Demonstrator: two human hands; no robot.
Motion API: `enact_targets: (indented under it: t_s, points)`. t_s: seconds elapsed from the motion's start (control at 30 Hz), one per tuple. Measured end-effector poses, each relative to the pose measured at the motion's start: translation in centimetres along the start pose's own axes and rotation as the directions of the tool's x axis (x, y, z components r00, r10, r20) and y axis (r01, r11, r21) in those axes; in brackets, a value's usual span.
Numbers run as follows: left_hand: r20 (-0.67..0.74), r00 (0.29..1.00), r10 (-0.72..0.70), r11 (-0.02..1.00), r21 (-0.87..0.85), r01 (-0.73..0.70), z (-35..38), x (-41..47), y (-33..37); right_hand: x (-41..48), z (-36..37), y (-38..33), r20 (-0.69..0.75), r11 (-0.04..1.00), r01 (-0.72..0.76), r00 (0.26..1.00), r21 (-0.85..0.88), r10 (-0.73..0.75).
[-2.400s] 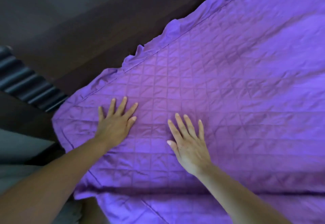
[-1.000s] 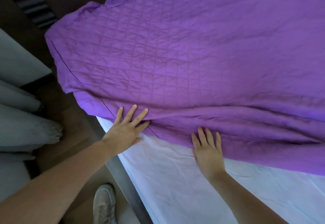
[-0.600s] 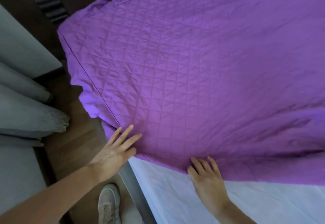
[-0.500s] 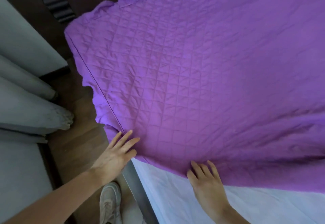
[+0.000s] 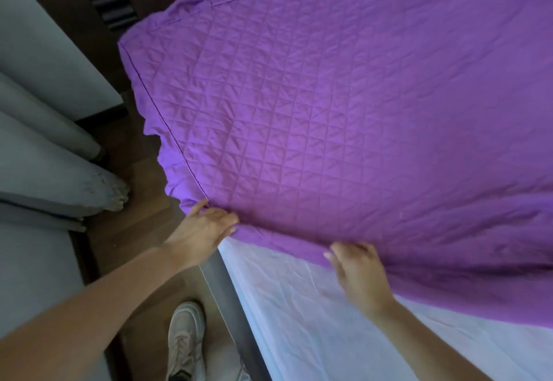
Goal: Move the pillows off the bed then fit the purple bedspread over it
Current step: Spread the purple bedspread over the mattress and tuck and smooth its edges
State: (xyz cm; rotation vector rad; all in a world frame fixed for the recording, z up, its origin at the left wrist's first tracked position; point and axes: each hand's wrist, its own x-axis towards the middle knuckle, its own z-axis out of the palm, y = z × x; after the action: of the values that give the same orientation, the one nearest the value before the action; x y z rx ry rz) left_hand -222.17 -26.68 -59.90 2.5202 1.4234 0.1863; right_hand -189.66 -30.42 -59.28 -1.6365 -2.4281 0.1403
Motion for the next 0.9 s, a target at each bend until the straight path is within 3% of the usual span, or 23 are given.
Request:
enact_targets:
  t_s: [0.1,0.23,0.3,0.4,0.47,0.57,0.63,0.77,0.9]
  points:
    - [-0.028,0.995,-0.097,0.993,0.058,0.099,-1.6,4.6,-1.0,5.3,-0.8,2.4,-0.023,0.991,-0.071,0.997,-0.112,0.068]
    - [0.025,0.937,-0.348,0.934,0.093,0.344,-2.7,10.5,-0.6,10.2,-0.8,4.4,0.017,0.940,-0.231,0.970,-0.253,0.243]
    - [-0.019,0.928,-0.373,0.925,0.075,0.373,-2.2,11.5,0.3,10.8,0.0,4.2,0.048,0.910,-0.274,0.952,-0.310,0.303]
    - [-0.169,0.983,-0.068,0.994,0.074,0.082,0.0,10.0,1.8,10.1,1.1,3.1,0.022,0.870,-0.274,0.950,-0.411,0.310]
    - [-0.083,0.986,0.145,0.970,0.207,-0.125,1.8,8.3,2.4,8.9,1.5,2.4,-0.033,0.878,-0.252,0.965,-0.408,0.261]
    - [0.141,0.984,0.113,0.932,0.329,-0.154,2.7,7.4,2.7,6.5,1.8,1.2,-0.094,0.930,-0.196,0.980,-0.311,0.175]
    - [0.182,0.982,0.051,0.919,0.377,-0.118,2.4,8.0,3.7,4.9,2.1,0.3,-0.040,0.947,-0.161,0.987,-0.277,0.156]
    - [-0.024,0.979,0.203,0.920,0.348,-0.183,1.4,8.8,5.7,3.3,2.7,-0.7,0.176,0.939,-0.029,0.980,-0.342,0.094]
    - [-0.141,0.955,0.262,0.926,0.315,-0.208,1.5,5.8,6.1,3.7,2.0,-1.8,0.078,0.930,-0.030,0.995,-0.366,0.063]
